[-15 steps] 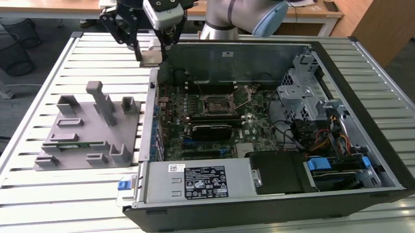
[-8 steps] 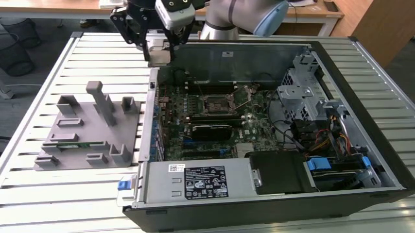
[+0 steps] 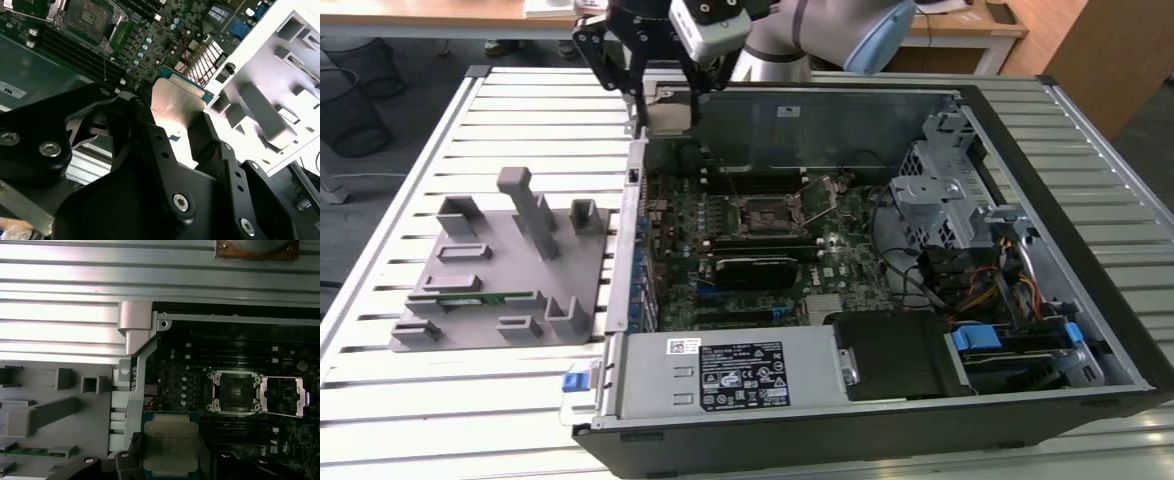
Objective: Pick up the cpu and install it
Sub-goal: 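Pick up the cpu and move it towards the insertion slot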
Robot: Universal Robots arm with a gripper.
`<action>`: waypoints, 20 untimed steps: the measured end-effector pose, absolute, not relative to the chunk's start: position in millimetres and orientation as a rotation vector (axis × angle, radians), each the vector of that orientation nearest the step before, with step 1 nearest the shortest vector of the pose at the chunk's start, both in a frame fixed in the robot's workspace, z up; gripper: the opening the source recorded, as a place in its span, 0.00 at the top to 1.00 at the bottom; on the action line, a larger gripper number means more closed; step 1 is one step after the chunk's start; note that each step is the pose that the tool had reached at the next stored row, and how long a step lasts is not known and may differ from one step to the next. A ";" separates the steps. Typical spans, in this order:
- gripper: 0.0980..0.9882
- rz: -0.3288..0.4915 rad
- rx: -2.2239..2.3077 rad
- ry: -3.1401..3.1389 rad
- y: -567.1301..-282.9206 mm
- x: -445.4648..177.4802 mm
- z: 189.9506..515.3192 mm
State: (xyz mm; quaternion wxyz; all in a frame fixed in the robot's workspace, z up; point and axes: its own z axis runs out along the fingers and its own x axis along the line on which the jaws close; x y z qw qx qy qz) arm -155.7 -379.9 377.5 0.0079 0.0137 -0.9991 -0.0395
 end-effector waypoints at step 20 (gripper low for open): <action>0.52 -0.123 0.043 -3.123 -376.7 -109.9 377.5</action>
